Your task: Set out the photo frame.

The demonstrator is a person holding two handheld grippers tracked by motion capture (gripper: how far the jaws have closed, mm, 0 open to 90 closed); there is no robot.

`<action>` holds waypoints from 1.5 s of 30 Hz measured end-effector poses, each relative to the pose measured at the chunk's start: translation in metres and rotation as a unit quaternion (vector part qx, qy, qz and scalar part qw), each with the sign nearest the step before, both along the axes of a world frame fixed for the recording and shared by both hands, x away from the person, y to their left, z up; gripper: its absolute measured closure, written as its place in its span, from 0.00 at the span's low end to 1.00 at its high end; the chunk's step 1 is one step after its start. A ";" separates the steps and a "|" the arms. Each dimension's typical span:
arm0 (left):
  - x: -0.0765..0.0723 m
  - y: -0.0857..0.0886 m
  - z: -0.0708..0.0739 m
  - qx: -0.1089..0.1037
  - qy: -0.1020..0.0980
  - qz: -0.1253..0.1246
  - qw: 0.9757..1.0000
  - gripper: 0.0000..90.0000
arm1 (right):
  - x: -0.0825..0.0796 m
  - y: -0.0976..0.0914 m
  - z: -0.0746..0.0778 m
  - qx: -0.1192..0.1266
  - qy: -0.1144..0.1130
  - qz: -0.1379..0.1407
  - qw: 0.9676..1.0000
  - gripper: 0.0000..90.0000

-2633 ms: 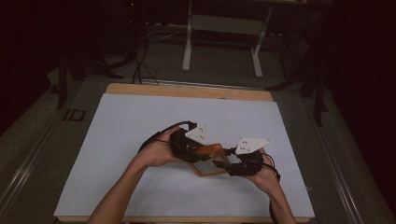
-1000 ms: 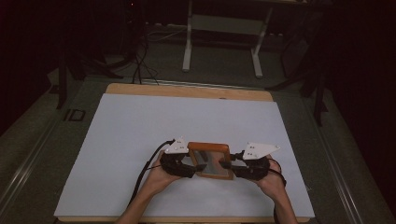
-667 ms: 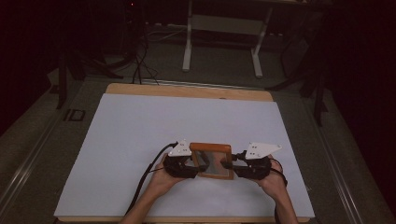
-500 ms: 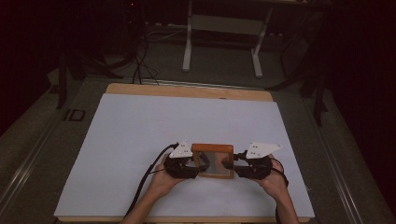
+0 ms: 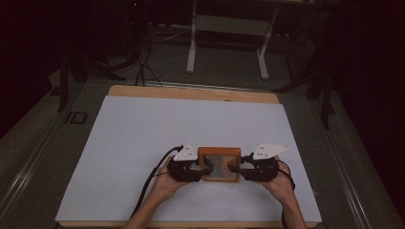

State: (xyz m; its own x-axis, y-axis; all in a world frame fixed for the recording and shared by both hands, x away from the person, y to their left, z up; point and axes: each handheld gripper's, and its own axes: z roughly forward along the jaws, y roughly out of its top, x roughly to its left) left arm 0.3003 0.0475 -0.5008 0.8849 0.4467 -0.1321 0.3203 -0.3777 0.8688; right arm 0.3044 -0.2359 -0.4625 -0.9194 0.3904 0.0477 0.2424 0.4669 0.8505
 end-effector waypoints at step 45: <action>-0.006 0.054 0.012 0.002 0.065 0.030 0.997 0.64 | 0.007 0.050 -0.009 0.062 0.069 -0.011 0.996 0.67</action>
